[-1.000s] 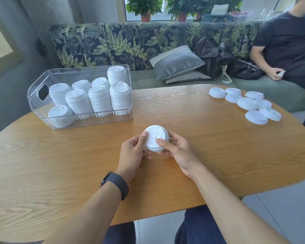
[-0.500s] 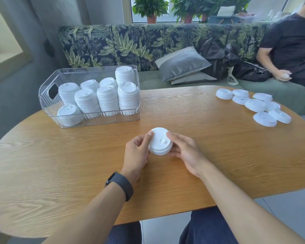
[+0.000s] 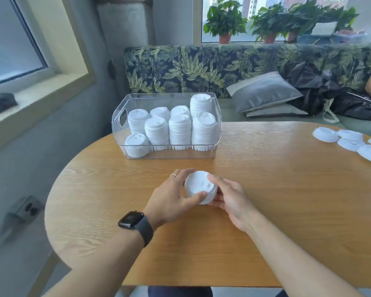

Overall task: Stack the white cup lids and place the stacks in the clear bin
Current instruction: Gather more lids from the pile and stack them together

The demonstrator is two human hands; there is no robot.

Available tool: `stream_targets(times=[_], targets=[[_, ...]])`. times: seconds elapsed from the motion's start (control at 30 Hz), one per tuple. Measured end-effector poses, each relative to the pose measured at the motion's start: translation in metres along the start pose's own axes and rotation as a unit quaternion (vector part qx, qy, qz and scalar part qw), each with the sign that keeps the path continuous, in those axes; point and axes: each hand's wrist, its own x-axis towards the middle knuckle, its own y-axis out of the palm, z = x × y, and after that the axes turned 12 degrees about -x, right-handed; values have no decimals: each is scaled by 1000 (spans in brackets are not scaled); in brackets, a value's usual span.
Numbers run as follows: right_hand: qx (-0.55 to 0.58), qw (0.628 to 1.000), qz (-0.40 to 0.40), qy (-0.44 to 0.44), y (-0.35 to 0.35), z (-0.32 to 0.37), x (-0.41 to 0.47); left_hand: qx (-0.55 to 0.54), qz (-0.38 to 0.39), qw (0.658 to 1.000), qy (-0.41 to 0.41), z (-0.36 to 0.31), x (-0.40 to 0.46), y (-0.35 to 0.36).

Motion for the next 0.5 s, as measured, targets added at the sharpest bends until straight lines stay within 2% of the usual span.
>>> stream_targets(times=[0.23,0.43,0.5], targets=[[-32,997,66,5,54,5,22,104,26,994,29,22,-14,-49],[53,991,126,-2,88,3,37,88,-89,992,-18,42,-17,-65],[53,990,130,-1,96,2,43,87,-101,990,-33,48,-19,-67]])
